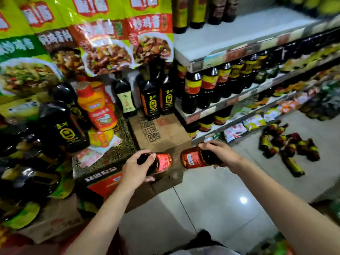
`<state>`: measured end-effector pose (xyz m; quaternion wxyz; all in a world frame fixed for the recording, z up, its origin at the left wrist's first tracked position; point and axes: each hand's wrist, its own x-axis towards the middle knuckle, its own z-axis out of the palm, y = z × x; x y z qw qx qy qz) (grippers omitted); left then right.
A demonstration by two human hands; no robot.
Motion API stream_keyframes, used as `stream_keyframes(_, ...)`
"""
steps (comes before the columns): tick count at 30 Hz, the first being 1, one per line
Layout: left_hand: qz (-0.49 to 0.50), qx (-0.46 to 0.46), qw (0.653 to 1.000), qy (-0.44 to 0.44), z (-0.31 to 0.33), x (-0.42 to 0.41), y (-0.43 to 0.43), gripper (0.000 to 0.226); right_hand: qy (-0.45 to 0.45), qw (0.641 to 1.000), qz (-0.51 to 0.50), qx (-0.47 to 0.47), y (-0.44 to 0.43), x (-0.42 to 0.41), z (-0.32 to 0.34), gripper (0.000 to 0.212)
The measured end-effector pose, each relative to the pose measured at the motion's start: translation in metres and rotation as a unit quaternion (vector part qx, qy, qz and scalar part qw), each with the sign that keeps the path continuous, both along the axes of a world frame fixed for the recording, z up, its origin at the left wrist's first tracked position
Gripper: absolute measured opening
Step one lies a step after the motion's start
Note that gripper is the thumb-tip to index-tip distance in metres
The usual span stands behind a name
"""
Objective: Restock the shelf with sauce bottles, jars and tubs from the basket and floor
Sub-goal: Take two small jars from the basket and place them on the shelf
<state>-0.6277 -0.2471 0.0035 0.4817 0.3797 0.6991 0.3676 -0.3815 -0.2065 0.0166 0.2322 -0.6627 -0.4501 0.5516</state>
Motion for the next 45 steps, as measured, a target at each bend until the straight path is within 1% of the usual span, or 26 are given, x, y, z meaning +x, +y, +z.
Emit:
stream_keyframes(2, -0.029, 0.001, 1.000, 0.011, 0.008, 0.040, 0.017, 0.014, 0.012, 0.999, -0.030, 0.006, 0.002, 0.042, 0.006, 0.027)
stream_keyframes(5, -0.067, 0.013, 0.998, 0.008, 0.022, 0.088, 0.036, 0.013, 0.023, 0.998, -0.063, 0.007, 0.003, 0.088, 0.013, 0.035)
stream_keyframes(6, -0.080, 0.017, 0.997, 0.005, 0.026, 0.105, 0.042, 0.011, 0.026, 0.997, -0.078, 0.010, 0.004, 0.105, 0.015, 0.035)
stream_keyframes(8, -0.110, 0.022, 0.994, 0.006, 0.035, 0.135, 0.054, 0.007, 0.029, 0.994, -0.103, 0.016, 0.004, 0.133, 0.020, 0.026)
stream_keyframes(10, -0.145, 0.032, 0.989, 0.016, 0.041, 0.160, 0.066, 0.010, 0.026, 0.992, -0.121, 0.020, 0.007, 0.157, 0.025, 0.023)
stream_keyframes(13, -0.199, 0.044, 0.978, 0.040, 0.047, 0.191, 0.087, 0.007, 0.027, 0.988, -0.154, 0.019, 0.015, 0.186, 0.028, 0.030)
stream_keyframes(15, -0.229, 0.056, 0.970, 0.059, 0.048, 0.209, 0.104, 0.007, 0.027, 0.985, -0.170, 0.022, 0.025, 0.203, 0.028, 0.029)
stream_keyframes(17, -0.246, 0.060, 0.965, 0.069, 0.048, 0.225, 0.123, 0.011, 0.024, 0.984, -0.177, 0.027, 0.038, 0.218, 0.030, 0.030)
stream_keyframes(19, -0.254, 0.073, 0.962, 0.064, 0.048, 0.240, 0.144, 0.009, 0.017, 0.983, -0.180, 0.029, 0.055, 0.231, 0.034, 0.032)
stream_keyframes(22, -0.254, 0.098, 0.961, 0.048, 0.051, 0.259, 0.179, 0.010, 0.001, 0.983, -0.178, 0.050, 0.088, 0.248, 0.043, 0.027)
stream_keyframes(25, -0.257, 0.110, 0.958, 0.055, 0.059, 0.271, 0.210, 0.014, -0.008, 0.981, -0.182, 0.060, 0.119, 0.261, 0.050, 0.026)
stream_keyframes(27, -0.256, 0.116, 0.958, 0.051, 0.063, 0.275, 0.231, 0.010, -0.002, 0.981, -0.181, 0.070, 0.139, 0.268, 0.055, 0.028)
stream_keyframes(29, -0.259, 0.128, 0.956, 0.045, 0.069, 0.278, 0.248, 0.007, -0.008, 0.982, -0.175, 0.075, 0.158, 0.275, 0.063, 0.028)
stream_keyframes(32, -0.263, 0.135, 0.954, 0.053, 0.084, 0.284, 0.267, 0.008, -0.015, 0.985, -0.144, 0.090, 0.186, 0.285, 0.073, 0.015)
stream_keyframes(35, -0.252, 0.131, 0.957, 0.064, 0.101, 0.287, 0.280, 0.012, 0.000, 0.988, -0.121, 0.100, 0.213, 0.295, 0.083, 0.016)
stream_keyframes(38, -0.239, 0.148, 0.957, 0.066, 0.122, 0.289, 0.292, 0.005, 0.004, 0.991, -0.074, 0.115, 0.245, 0.304, 0.098, 0.023)
stream_keyframes(40, -0.216, 0.156, 0.961, 0.073, 0.136, 0.292, 0.300, 0.006, 0.004, 0.991, -0.030, 0.130, 0.270, 0.309, 0.111, 0.026)
stream_keyframes(43, -0.156, 0.181, 0.966, 0.095, 0.161, 0.297, 0.314, 0.004, 0.029, 0.986, 0.030, 0.158, 0.314, 0.313, 0.130, 0.012)
stream_keyframes(44, -0.138, 0.189, 0.967, 0.102, 0.170, 0.298, 0.318, 0.003, 0.042, 0.984, 0.042, 0.166, 0.327, 0.313, 0.137, 0.011)
stream_keyframes(45, -0.120, 0.196, 0.967, 0.110, 0.180, 0.300, 0.323, 0.003, 0.051, 0.982, 0.058, 0.174, 0.342, 0.313, 0.144, 0.014)
